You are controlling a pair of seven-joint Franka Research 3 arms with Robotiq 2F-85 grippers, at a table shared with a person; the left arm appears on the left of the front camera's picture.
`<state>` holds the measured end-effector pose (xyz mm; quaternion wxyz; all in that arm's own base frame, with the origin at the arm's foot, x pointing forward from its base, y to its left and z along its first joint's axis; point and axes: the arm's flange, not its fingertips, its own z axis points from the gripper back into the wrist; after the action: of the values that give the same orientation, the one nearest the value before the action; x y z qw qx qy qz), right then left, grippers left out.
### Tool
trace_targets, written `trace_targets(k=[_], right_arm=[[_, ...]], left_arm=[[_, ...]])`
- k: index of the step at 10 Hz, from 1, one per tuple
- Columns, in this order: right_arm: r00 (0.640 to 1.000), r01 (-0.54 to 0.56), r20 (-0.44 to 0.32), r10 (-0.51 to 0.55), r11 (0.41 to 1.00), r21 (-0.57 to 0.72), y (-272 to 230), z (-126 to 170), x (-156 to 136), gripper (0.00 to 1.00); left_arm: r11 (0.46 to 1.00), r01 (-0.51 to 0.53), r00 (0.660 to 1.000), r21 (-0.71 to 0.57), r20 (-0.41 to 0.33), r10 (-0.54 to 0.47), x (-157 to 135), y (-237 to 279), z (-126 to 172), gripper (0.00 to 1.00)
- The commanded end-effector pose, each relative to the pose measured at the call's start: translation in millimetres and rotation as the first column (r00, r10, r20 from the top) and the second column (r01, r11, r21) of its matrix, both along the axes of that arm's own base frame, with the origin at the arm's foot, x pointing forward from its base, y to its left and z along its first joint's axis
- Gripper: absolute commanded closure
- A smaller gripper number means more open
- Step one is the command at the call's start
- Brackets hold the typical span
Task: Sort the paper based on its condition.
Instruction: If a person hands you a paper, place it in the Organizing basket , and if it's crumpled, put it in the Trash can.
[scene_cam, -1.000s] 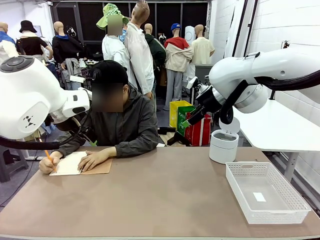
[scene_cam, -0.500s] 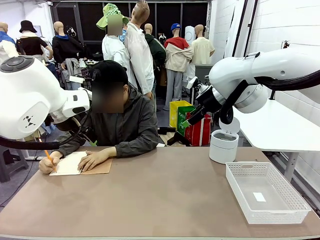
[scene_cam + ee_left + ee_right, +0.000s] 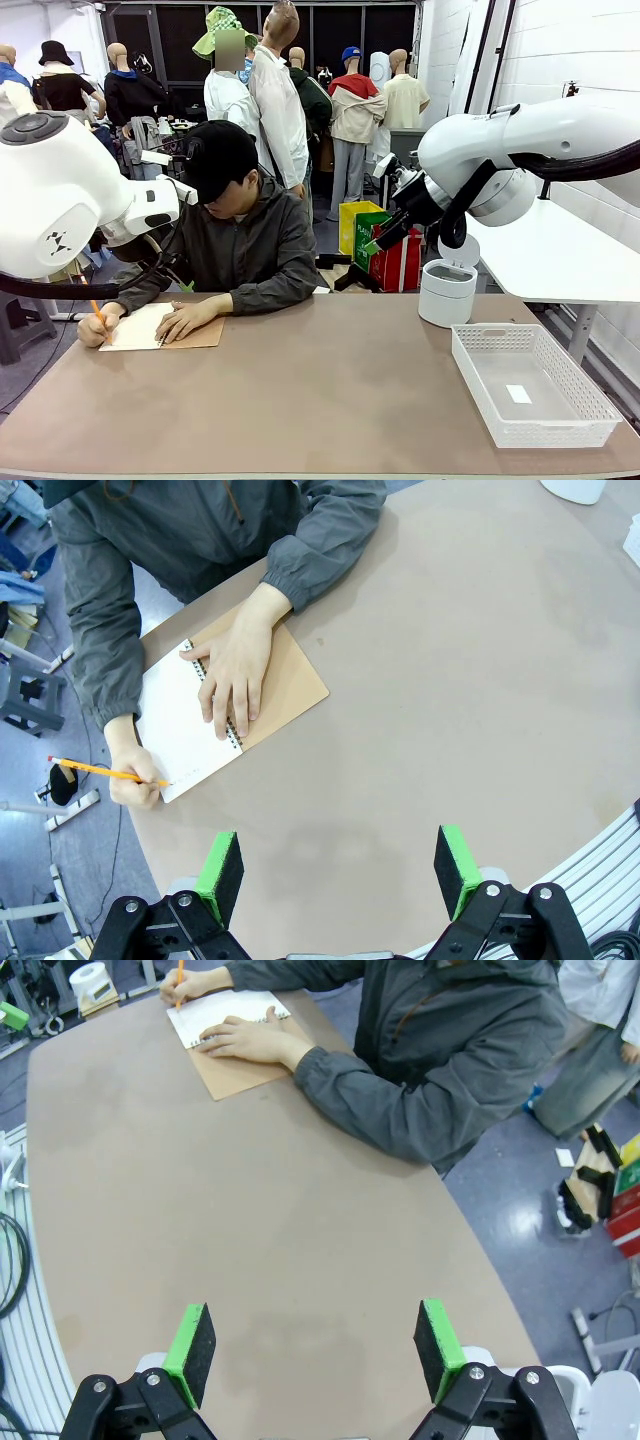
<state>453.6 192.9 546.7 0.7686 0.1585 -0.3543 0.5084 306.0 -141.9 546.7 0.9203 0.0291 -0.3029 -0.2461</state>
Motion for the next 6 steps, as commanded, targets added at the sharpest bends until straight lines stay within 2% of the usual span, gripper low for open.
trace_targets(k=[1,6], right_arm=[[1.000,0.003,-0.004,-0.003,1.000,0.004,0.6,0.9,0.6,0.00],[1.000,0.003,-0.004,-0.003,1.000,0.004,0.6,0.9,0.6,0.00]], left_arm=[[1.000,0.008,1.000,0.009,0.000,-0.008,0.0,1.2,0.4,0.00],[1.000,0.008,1.000,0.009,0.000,-0.008,0.0,1.2,0.4,0.00]])
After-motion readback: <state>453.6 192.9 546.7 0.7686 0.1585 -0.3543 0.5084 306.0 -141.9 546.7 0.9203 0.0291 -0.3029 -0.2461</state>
